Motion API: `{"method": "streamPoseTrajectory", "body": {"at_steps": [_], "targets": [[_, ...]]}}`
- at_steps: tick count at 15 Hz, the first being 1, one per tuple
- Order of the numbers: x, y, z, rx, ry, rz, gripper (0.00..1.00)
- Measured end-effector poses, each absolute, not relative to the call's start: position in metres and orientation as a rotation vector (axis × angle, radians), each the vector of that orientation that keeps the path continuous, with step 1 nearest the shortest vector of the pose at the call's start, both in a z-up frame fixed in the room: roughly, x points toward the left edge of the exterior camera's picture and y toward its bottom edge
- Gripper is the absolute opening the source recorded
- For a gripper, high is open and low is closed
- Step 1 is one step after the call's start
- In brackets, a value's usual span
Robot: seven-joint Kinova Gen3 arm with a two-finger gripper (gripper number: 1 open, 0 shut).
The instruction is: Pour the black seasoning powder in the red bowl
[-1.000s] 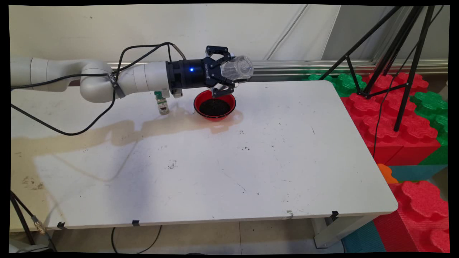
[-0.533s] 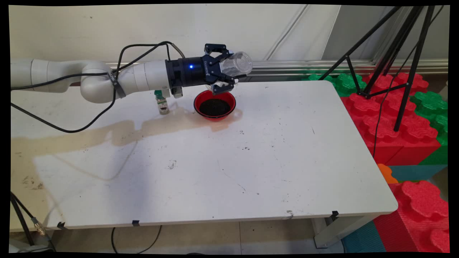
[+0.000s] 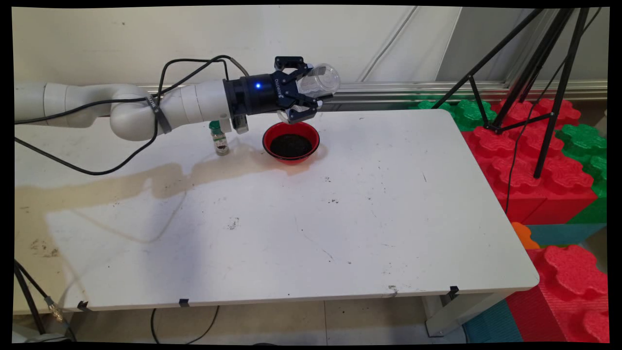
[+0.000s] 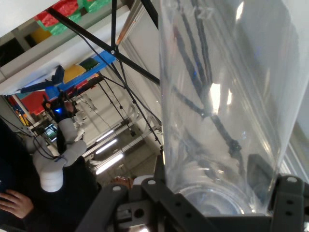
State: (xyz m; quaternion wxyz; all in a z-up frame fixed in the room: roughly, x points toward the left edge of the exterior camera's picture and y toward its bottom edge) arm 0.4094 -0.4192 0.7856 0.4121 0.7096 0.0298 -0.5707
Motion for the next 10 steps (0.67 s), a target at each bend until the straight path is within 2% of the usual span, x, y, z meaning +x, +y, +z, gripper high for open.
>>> {"method": "streamPoseTrajectory", "body": {"at_steps": [10], "targets": [[0.4116, -0.4194, 0.7848, 1.764, 0.193, -1.477, 0.00]]}}
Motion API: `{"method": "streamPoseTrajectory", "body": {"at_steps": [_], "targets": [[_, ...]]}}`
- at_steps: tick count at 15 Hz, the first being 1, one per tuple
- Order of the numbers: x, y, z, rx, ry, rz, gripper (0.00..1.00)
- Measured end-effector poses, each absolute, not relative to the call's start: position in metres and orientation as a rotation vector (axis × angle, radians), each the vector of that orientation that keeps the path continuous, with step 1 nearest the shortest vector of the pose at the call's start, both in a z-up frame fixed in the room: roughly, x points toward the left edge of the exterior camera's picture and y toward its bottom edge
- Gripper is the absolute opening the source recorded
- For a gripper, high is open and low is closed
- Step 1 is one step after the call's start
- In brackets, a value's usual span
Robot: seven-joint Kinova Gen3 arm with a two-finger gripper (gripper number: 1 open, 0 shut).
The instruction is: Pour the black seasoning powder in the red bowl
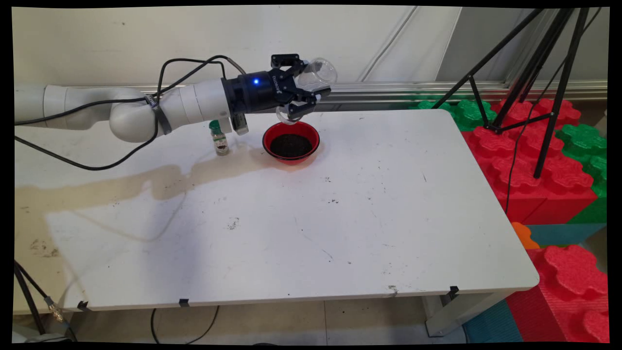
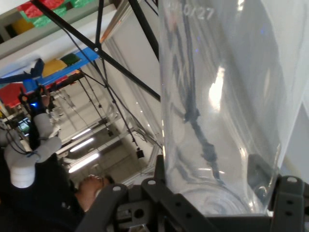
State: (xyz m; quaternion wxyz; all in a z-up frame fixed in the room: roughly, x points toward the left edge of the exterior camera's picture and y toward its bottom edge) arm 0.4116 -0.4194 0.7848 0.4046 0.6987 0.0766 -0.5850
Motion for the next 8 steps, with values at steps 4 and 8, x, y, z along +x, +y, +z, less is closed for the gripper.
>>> {"method": "streamPoseTrajectory", "body": {"at_steps": [4, 8], "targets": [[0.4147, -0.4174, 0.7838, 1.752, 0.240, -1.492, 0.00], [0.4187, -0.4147, 0.7820, 1.740, 0.270, -1.504, 0.00]]}}
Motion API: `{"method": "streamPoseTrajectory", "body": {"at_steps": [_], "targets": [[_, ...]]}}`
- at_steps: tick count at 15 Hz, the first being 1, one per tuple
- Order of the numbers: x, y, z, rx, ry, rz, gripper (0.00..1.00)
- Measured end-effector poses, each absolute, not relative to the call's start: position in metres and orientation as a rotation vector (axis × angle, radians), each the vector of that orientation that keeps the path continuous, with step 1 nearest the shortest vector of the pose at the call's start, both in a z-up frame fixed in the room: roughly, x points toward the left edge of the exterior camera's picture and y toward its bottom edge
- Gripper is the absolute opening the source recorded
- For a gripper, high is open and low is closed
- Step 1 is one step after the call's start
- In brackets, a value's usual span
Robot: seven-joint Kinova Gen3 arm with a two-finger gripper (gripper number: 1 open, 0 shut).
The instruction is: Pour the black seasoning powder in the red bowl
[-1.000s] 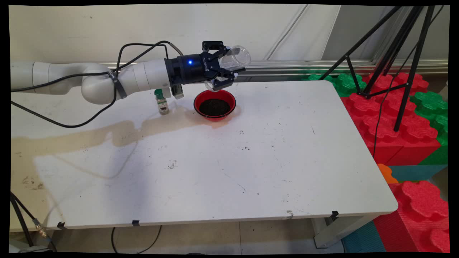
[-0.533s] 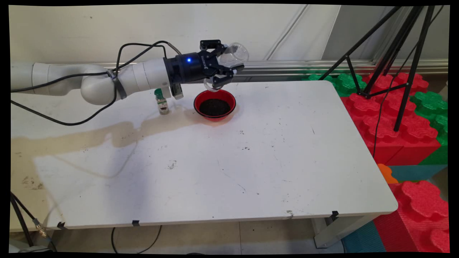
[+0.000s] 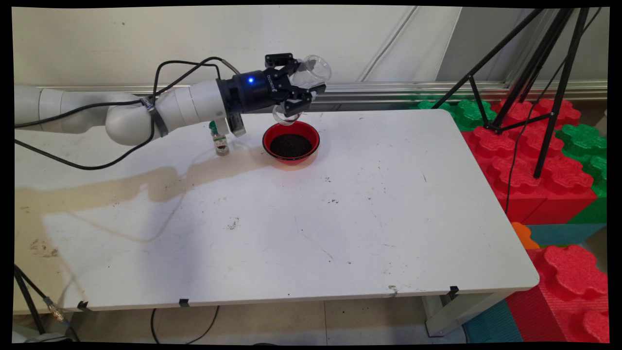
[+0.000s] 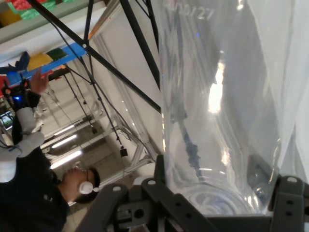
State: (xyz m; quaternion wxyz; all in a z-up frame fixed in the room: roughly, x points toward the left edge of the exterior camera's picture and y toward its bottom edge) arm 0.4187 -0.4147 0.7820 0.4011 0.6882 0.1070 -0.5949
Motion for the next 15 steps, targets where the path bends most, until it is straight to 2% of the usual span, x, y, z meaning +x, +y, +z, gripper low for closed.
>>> {"method": "streamPoseTrajectory", "body": {"at_steps": [15], "targets": [[0.426, -0.418, 0.761, 1.683, 0.368, -1.549, 0.00]]}}
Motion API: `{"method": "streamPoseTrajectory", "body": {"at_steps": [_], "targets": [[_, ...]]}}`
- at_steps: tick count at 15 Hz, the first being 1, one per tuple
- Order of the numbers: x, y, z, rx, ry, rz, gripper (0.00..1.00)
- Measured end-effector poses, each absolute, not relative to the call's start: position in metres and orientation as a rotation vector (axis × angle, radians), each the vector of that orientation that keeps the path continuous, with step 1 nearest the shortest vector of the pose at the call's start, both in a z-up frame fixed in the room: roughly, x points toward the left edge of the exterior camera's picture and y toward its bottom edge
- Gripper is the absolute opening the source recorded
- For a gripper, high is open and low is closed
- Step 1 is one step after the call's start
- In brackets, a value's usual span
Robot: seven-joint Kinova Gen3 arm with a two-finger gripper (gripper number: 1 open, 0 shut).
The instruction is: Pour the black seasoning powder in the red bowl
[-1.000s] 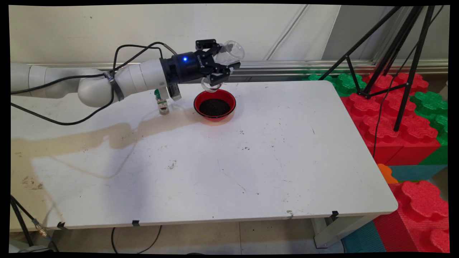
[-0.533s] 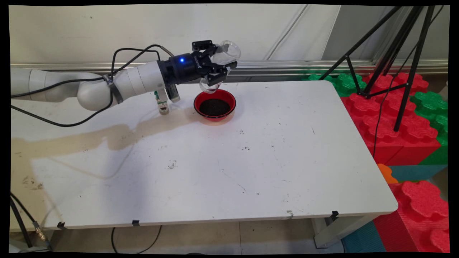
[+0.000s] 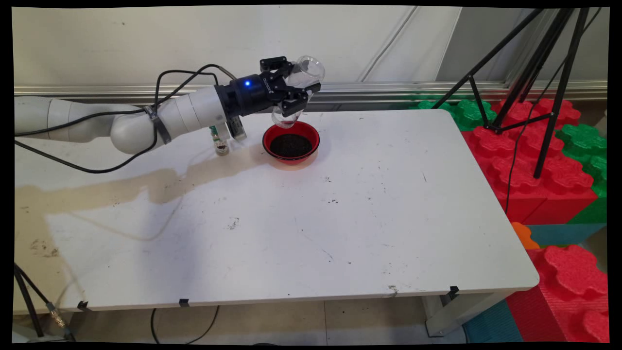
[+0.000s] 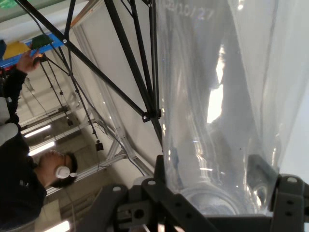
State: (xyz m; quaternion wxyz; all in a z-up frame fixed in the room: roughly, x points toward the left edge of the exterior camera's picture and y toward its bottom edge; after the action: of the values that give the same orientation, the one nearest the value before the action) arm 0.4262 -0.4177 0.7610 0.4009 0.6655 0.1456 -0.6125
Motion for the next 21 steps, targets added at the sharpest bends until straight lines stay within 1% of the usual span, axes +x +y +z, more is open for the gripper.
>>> {"method": "streamPoseTrajectory", "body": {"at_steps": [10, 21], "targets": [[0.433, -0.413, 0.744, 1.679, 0.428, -1.553, 0.00], [0.433, -0.409, 0.744, 1.682, 0.380, -1.537, 0.00]]}}
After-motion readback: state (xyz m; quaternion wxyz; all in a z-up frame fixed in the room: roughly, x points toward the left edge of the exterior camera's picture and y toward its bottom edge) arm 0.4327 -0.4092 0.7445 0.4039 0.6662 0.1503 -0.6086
